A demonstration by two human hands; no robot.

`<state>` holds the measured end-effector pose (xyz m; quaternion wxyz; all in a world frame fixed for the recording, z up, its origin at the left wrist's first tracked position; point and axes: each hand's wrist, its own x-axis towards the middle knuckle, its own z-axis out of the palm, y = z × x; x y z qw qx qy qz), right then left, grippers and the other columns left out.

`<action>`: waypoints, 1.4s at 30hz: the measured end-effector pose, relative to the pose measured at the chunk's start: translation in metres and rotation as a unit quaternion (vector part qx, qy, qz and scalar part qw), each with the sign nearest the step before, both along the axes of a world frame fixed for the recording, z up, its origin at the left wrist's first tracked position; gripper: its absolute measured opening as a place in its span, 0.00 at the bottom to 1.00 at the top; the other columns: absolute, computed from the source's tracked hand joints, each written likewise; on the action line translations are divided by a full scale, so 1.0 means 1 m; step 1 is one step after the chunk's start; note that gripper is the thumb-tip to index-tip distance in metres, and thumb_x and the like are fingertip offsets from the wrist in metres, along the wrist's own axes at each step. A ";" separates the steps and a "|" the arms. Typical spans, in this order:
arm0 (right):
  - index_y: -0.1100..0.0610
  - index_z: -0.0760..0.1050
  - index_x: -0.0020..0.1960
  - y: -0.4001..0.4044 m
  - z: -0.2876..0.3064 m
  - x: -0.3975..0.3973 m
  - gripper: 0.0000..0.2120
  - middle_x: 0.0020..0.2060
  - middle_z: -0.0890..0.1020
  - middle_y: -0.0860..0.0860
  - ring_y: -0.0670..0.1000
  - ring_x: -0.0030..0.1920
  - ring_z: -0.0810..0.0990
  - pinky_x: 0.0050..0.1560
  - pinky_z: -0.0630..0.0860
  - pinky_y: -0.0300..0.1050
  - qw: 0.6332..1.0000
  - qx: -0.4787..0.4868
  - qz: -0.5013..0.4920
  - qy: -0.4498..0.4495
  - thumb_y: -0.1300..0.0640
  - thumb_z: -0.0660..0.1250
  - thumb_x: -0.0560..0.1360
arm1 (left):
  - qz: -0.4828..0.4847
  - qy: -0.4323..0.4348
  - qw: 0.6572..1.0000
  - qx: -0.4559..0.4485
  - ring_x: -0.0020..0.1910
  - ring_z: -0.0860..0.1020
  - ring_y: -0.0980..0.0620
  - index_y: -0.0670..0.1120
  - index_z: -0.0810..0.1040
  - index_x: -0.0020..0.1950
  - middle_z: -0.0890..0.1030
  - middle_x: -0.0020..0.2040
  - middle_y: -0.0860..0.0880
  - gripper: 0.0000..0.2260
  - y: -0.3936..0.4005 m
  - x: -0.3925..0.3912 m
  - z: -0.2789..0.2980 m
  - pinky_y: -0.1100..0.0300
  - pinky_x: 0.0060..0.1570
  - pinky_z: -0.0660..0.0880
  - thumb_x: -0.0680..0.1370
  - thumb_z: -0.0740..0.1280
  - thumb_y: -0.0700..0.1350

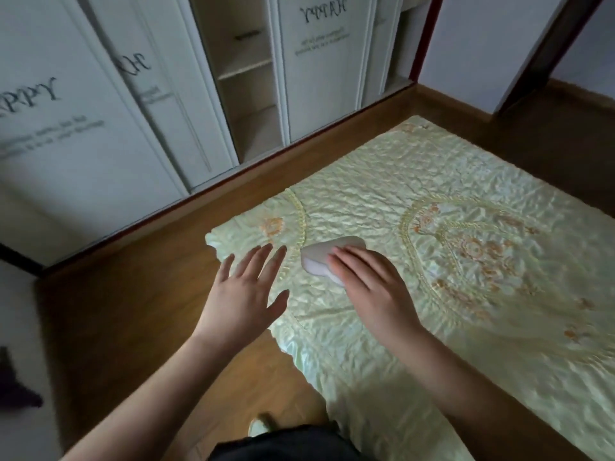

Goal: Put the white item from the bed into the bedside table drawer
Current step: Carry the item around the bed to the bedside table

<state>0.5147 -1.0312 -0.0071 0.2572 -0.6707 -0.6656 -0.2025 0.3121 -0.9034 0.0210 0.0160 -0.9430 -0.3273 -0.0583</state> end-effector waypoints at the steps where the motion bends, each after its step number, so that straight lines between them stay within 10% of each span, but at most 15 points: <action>1: 0.58 0.74 0.67 0.011 0.001 -0.009 0.20 0.64 0.79 0.53 0.54 0.65 0.75 0.65 0.72 0.49 1.000 -0.003 0.009 0.002 0.67 0.65 0.77 | 0.019 0.000 1.000 0.001 0.73 0.68 0.45 0.51 0.58 0.78 0.69 0.74 0.46 0.32 0.004 -0.013 0.001 0.43 0.71 0.60 0.77 0.61 0.62; 23: 0.62 0.80 0.60 0.225 0.016 -0.269 0.15 0.58 0.83 0.56 0.56 0.60 0.80 0.61 0.76 0.53 0.979 0.013 0.201 -0.032 0.65 0.58 0.79 | 0.248 -0.064 0.966 -0.025 0.73 0.66 0.45 0.48 0.66 0.75 0.72 0.72 0.45 0.32 0.126 -0.291 0.006 0.38 0.71 0.61 0.79 0.48 0.67; 42: 0.58 0.77 0.63 0.427 -0.012 -0.253 0.16 0.59 0.81 0.53 0.54 0.62 0.78 0.64 0.72 0.50 0.977 -0.018 0.211 0.021 0.65 0.63 0.77 | 0.294 -0.055 0.953 -0.045 0.73 0.66 0.46 0.50 0.64 0.76 0.71 0.73 0.47 0.30 0.294 -0.252 -0.011 0.42 0.72 0.59 0.79 0.48 0.65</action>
